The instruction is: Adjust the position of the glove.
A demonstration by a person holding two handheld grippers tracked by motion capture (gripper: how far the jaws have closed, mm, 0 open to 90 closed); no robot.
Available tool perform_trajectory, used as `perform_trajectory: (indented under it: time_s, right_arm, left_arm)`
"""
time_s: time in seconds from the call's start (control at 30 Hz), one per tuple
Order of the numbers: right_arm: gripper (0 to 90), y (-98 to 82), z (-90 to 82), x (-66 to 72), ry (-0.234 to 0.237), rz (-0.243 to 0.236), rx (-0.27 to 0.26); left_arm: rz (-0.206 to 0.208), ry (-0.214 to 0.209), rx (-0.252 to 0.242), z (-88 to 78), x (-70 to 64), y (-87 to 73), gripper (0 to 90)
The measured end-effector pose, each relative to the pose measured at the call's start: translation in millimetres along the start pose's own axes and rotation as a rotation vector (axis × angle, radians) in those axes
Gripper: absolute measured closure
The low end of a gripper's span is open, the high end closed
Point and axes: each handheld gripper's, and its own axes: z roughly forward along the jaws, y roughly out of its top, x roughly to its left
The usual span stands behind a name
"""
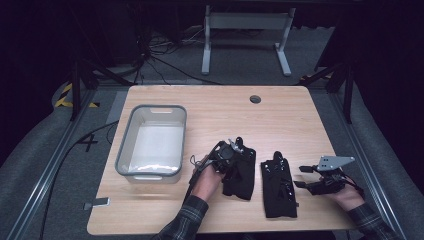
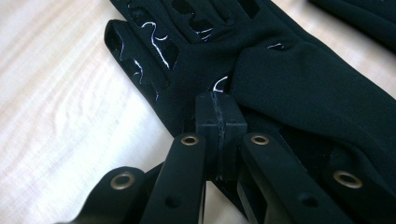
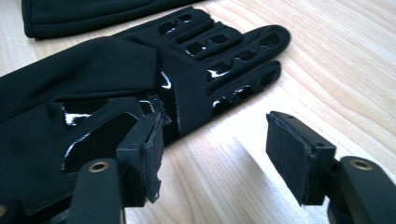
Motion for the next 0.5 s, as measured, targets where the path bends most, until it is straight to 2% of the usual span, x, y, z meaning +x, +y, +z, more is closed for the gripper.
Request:
perform_trajectory:
  time_s: [0.23, 0.37, 0.5]
  right_arm:
    - [52.6, 1.6, 0.6, 4.6, 0.050, -0.019, 0.005]
    - [65.0, 4.1, 1.8, 8.5, 0.083, -0.028, 0.006]
    - [80.1, 7.2, 2.8, 14.6, 0.113, -0.057, -0.013]
  left_arm:
    - [-0.015, -0.040, -0.014, -7.9, -8.4, -14.2, 89.9]
    - [-0.011, -0.042, -0.020, -11.0, -14.4, -19.9, 89.9]
    - [-0.001, -0.048, -0.019, -13.6, -20.1, -24.0, 89.9]
